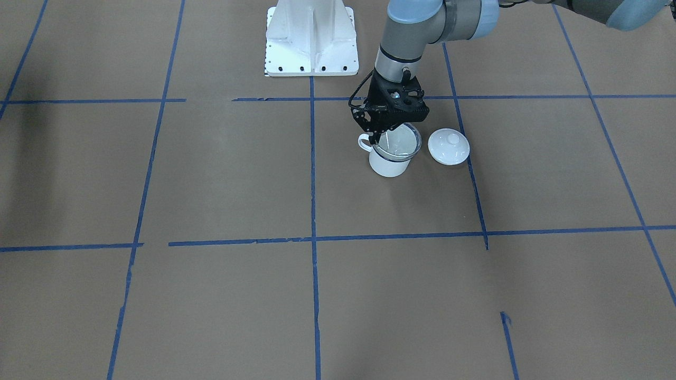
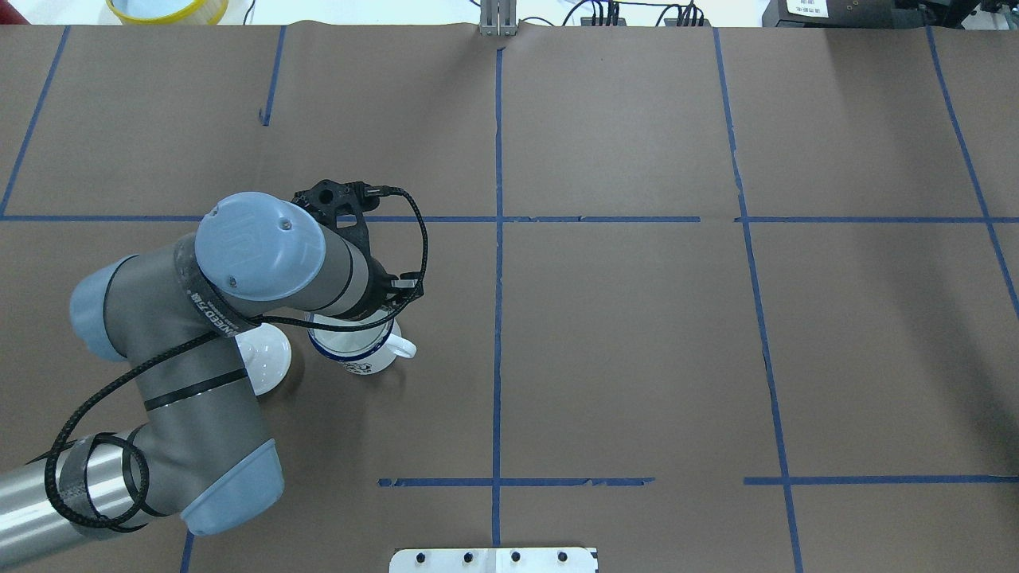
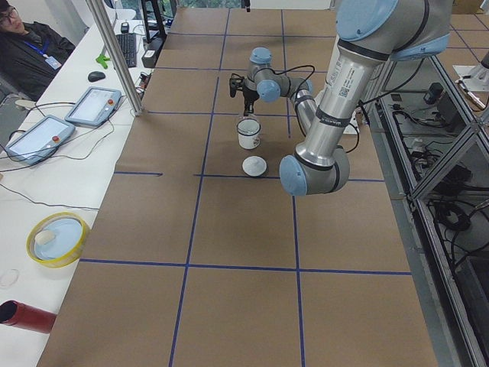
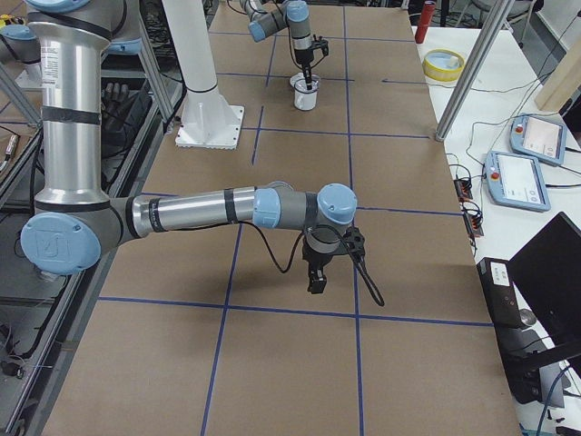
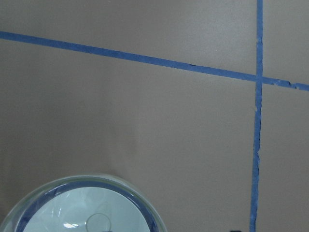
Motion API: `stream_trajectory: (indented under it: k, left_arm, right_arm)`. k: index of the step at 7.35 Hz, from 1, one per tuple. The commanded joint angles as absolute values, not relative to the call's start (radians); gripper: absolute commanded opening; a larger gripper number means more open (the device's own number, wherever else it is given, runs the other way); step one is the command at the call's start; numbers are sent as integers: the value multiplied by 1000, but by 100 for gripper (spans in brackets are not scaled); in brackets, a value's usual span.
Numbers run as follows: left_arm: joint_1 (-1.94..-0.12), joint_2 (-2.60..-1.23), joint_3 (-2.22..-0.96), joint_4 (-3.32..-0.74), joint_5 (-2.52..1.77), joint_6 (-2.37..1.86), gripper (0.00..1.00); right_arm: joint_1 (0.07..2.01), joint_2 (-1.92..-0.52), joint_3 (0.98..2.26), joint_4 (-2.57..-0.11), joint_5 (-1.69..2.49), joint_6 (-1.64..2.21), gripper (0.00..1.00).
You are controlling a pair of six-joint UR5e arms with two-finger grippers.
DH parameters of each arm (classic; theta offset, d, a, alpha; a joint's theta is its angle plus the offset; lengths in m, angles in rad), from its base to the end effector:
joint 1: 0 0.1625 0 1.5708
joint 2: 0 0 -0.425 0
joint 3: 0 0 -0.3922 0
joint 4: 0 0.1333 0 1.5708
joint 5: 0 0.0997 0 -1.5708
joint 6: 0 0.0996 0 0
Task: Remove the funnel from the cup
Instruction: 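Lower the left gripper and close it on the glass cup's rim, then lift the glass cup out of the mug, carry it farther from the robot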
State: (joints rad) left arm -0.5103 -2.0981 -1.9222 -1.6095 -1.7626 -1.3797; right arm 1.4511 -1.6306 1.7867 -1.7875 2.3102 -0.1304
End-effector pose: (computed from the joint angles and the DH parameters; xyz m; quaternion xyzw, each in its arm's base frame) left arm 0.4698 -0.3940 0.2081 0.0708 0.4434 -0.1000 0.8879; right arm 0.0111 -0.4617 0.6053 -0.0263 -0.3613 -0.1054 0.9261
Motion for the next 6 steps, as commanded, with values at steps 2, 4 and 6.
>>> stream_trajectory:
  k: [2,4,6]
  left_arm:
    - [-538,-2126,-2177,-1348,-1772,-1371,0]
    - [-603,-2174,-2194,-1322,-1763,-1522,0]
    - [-612,-2169,-2023,-1575,-1547,-1804,0]
  right_arm:
    - [1451,-1631,1786,-1787,2310,-130,100]
    - [1451,-1631,1787,-1787,2310,-130,100]
    - [1451,-1631,1787,-1789,2310,-130,100]
